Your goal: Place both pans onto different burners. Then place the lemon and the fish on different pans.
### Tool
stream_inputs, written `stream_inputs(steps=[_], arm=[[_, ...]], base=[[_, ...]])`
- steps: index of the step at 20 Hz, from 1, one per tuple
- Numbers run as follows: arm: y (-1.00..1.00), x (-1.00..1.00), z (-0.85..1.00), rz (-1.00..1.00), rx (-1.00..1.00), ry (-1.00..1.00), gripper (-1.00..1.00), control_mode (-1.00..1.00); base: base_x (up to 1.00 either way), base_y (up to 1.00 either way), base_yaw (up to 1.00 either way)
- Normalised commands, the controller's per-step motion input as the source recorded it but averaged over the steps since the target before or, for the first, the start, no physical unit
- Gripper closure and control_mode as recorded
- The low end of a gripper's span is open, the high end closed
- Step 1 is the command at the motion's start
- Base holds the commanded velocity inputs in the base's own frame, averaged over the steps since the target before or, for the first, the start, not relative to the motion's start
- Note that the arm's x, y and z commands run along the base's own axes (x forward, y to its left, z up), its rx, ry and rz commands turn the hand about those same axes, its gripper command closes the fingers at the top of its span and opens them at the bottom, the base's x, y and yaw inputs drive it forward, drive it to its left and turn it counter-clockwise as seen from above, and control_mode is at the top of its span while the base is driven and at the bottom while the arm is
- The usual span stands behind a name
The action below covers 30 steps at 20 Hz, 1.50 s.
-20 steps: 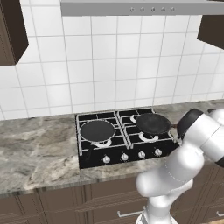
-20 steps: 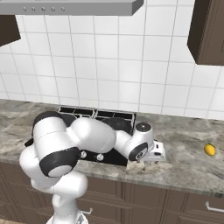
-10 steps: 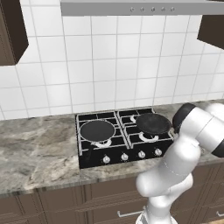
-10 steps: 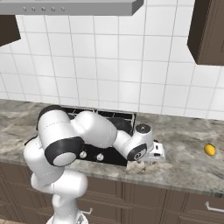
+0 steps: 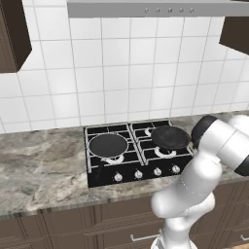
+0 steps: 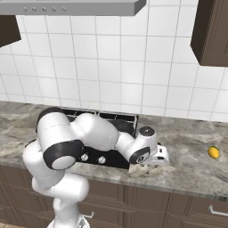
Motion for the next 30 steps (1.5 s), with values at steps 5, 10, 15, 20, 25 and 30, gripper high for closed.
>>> stream_inputs(steps=[5, 10, 15, 20, 25, 30], arm=[[0.0, -0.22, 0.25, -0.02, 0.0, -0.03, 1.0, -1.0], [0.0, -0.31, 0.62, -0.04, 0.0, -0.04, 1.0, -1.0], [0.05, -0.26, 0.66, -0.11, -0.03, 0.0, 1.0, -1.0], [0.14, -0.27, 0.53, -0.1, -0.02, 0.0, 1.0, -1.0], [0.26, -0.17, 0.43, -0.01, 0.03, 0.0, 1.0, -1.0], [0.56, -0.05, 0.37, 0.0, 0.05, 0.0, 1.0, -1.0]], base=[[0.0, 0.0, 0.0], [0.0, 0.0, 0.0], [0.0, 0.0, 0.0], [0.0, 0.0, 0.0], [0.0, 0.0, 0.0], [0.0, 0.0, 0.0]])
